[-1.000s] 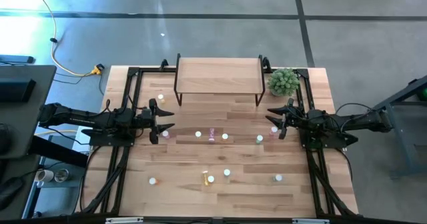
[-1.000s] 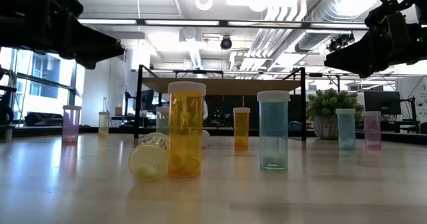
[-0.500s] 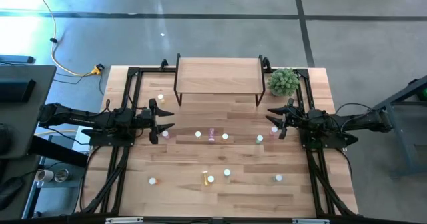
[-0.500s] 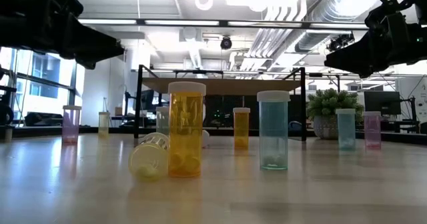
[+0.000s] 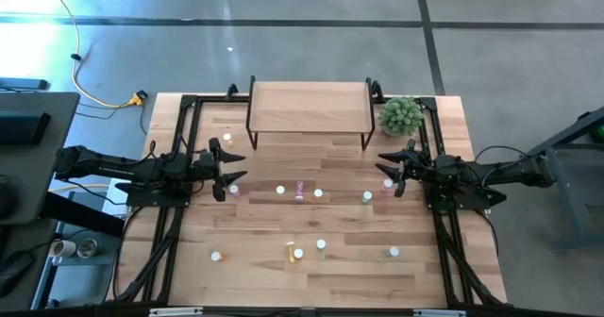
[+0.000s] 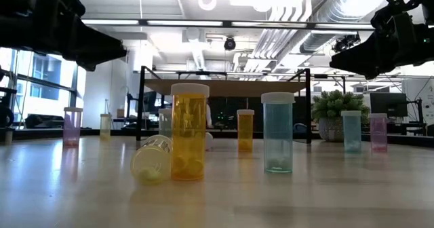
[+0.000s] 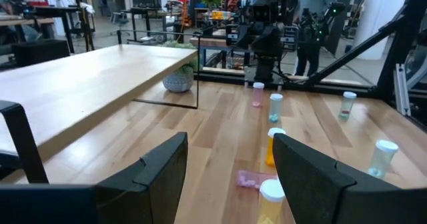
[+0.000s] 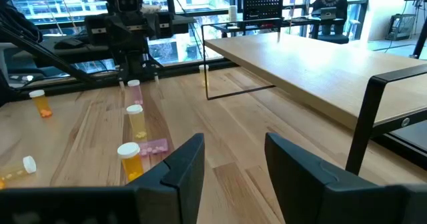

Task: Pick and place medicine bottles onto shelf by color
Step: Put the left pink pill bottle on the shelf

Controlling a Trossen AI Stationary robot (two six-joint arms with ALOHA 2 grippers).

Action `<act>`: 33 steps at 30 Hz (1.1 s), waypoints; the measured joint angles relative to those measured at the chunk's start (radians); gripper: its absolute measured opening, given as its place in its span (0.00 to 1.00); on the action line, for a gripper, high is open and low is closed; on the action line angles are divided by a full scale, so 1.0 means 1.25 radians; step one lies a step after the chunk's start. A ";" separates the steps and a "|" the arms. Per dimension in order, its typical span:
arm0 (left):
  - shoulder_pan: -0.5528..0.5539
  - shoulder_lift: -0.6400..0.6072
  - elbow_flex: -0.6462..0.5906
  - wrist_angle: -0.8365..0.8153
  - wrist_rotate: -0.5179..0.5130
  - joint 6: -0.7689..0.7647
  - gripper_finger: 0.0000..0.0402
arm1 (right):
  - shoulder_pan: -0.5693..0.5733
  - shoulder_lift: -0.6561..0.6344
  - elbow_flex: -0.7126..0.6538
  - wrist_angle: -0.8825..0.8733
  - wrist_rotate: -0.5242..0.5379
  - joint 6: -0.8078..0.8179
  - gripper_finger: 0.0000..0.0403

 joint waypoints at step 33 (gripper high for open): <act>-0.005 0.176 0.394 -0.733 0.118 -0.203 0.53 | 0.000 0.000 0.000 0.000 0.000 0.000 0.37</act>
